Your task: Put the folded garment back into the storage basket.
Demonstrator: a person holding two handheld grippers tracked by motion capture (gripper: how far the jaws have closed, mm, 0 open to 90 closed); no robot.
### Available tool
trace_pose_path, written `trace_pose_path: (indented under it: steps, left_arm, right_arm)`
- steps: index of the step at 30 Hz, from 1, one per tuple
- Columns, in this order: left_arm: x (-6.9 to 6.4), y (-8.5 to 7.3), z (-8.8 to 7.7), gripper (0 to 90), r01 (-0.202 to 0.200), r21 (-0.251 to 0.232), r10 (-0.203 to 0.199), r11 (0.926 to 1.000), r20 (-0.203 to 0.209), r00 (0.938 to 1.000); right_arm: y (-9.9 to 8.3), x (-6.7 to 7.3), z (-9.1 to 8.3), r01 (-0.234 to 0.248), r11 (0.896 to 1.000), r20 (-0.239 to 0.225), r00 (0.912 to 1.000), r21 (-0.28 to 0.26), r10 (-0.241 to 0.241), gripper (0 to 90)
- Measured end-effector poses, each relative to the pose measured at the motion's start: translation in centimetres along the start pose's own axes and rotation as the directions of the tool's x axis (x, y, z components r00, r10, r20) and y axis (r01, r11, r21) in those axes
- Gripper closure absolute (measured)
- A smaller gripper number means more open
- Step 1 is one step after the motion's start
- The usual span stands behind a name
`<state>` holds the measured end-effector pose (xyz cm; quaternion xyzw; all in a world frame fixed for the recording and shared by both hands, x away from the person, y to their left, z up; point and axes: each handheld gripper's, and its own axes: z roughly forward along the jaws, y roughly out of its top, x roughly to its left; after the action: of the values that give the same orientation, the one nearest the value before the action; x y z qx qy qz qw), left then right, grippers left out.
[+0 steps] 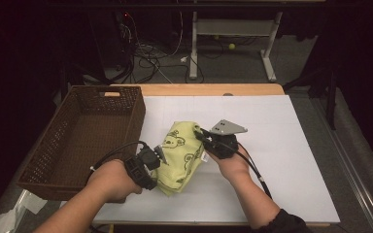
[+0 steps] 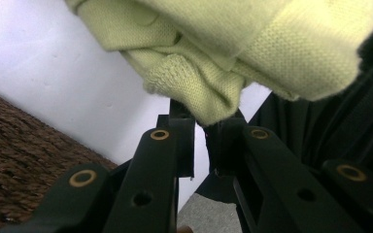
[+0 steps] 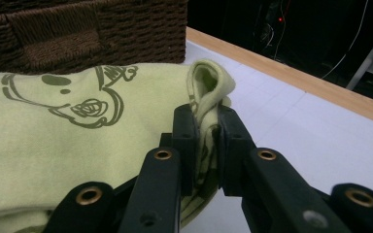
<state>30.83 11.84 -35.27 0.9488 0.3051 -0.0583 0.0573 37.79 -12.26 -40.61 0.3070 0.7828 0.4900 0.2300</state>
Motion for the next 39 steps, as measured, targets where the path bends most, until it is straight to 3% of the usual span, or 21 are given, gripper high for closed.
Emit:
trace_pose_path:
  steps: [11, 30, 39]
  left_arm:
    - [0.9, -0.9, -1.1, 79.1, 0.017, -0.004, -0.017, 0.9998, -0.004, 0.9998]
    - [2.9, -3.5, -5.2, 79.1, 0.056, -0.039, -0.058, 0.9976, -0.036, 0.9977]
    - [3.8, -4.8, -6.2, 79.2, 0.076, -0.033, -0.077, 0.9966, -0.044, 0.9960]
  right_arm:
    - [1.7, 0.8, 1.1, 0.016, 1.000, -0.003, 0.9999, -0.016, -0.016, 81.6]
    - [5.8, 2.2, 2.2, 0.057, 0.997, -0.018, 0.9982, -0.054, -0.058, 81.6]
    - [7.4, 3.1, 3.5, 0.069, 0.996, -0.033, 0.9969, -0.063, -0.071, 81.5]
